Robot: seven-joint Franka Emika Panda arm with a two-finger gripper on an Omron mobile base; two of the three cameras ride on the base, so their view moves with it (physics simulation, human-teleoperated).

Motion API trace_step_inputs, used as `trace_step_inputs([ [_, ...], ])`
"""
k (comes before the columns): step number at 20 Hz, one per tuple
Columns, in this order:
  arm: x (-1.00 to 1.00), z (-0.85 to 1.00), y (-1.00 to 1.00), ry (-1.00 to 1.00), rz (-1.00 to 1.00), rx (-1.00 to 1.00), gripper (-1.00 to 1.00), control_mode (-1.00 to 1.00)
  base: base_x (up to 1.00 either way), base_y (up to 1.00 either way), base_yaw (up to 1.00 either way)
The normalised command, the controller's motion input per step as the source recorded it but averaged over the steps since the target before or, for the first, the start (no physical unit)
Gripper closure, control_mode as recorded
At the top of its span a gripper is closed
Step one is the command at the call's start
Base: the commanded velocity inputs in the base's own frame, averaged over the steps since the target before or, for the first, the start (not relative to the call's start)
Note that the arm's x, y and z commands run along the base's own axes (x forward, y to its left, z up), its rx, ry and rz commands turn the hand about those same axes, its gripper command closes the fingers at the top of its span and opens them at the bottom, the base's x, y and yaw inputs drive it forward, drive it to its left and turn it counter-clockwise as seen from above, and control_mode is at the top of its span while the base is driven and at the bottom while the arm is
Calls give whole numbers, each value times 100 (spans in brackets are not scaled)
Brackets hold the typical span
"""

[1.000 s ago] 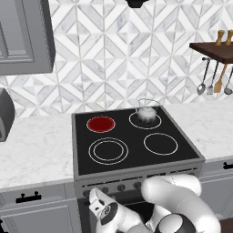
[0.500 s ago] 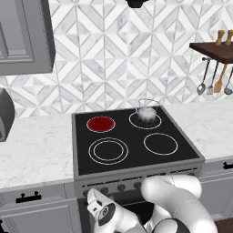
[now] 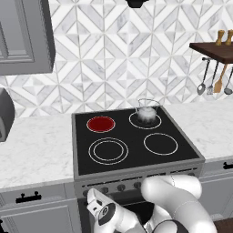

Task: Turn off the rear left burner of the stove.

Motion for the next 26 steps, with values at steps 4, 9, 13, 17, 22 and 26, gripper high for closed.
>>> trace_step_inputs([
  [4, 0, 0, 0, 0, 0, 2, 100, -100, 0, 0, 0],
  [9, 0, 0, 0, 0, -2, 16, 100, -100, 0, 0, 0],
  [13, 0, 0, -17, 0, -19, 30, 100, -100, 0, 0, 0],
  [17, 0, 0, -18, 0, -26, 38, 100, -100, 0, 0, 0],
  [22, 0, 0, -17, 1, -31, 42, 100, -100, 0, 0, 0],
  [26, 0, 0, -22, 0, -38, 49, 100, -100, 0, 0, 0],
])
